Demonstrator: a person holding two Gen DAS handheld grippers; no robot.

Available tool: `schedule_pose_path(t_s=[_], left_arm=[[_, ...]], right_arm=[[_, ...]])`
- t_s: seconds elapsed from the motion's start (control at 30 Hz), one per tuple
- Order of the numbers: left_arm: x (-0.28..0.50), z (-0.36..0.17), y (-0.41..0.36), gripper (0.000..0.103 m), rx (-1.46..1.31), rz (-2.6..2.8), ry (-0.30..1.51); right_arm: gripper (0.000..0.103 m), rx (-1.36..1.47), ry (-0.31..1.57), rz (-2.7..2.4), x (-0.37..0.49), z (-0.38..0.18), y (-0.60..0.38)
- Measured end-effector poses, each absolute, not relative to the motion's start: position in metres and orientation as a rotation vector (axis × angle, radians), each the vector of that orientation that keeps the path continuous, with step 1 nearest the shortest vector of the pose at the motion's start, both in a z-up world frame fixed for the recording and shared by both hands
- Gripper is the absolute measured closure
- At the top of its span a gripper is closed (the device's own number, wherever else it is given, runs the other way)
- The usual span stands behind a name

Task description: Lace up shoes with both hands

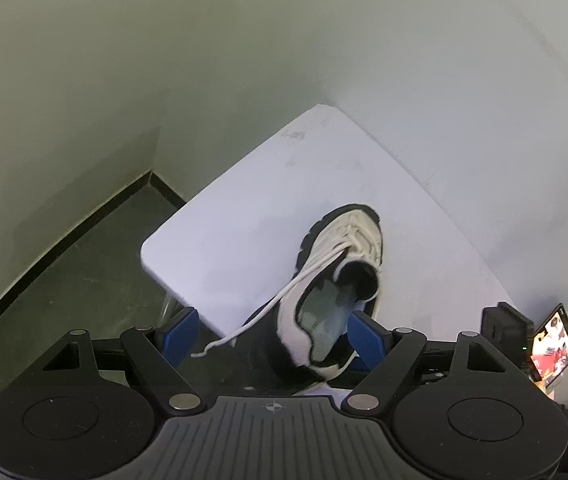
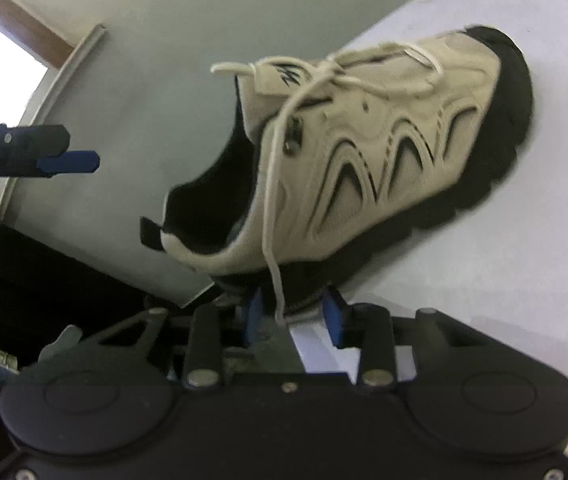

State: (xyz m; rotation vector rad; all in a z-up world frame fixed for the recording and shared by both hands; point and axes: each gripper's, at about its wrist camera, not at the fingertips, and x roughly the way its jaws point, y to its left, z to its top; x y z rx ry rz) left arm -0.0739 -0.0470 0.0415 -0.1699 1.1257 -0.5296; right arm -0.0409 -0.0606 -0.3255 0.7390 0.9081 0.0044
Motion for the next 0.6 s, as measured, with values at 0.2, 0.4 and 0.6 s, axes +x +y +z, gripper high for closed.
schedule_pose_path(t_s=[0.2, 0.4, 0.6], left_arm=[[-0.074, 0.043, -0.065, 0.027, -0.132, -0.531, 1.149], [-0.074, 0.052, -0.082, 0.027, -0.116, -0.540, 1.132], [-0.073, 0.061, -0.103, 0.027, -0.126, -0.552, 1.105]], right_arm=[[0.103, 0.751, 0.913, 0.055, -0.036, -0.331, -0.074], [0.103, 0.758, 0.744, -0.086, -0.070, -0.296, -0.128], [0.096, 0.568, 0.737, -0.466, -0.094, -0.265, -0.194]])
